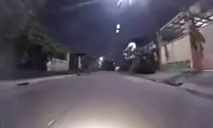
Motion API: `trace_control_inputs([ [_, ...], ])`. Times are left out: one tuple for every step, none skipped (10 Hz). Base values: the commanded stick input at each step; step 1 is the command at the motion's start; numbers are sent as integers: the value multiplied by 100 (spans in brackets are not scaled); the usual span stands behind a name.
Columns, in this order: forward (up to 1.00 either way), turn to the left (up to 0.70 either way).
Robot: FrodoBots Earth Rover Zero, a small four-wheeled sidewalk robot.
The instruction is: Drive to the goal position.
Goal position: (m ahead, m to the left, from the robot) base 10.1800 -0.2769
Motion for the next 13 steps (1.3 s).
trace_control_inputs([
  [100, 0],
  [100, 0],
  [100, 0],
  [100, 0],
  [100, 0],
  [100, 0],
  [100, 0],
  [100, 0],
  [100, 0],
  [100, 0],
  [100, 0],
  [100, -14],
  [100, -39],
])
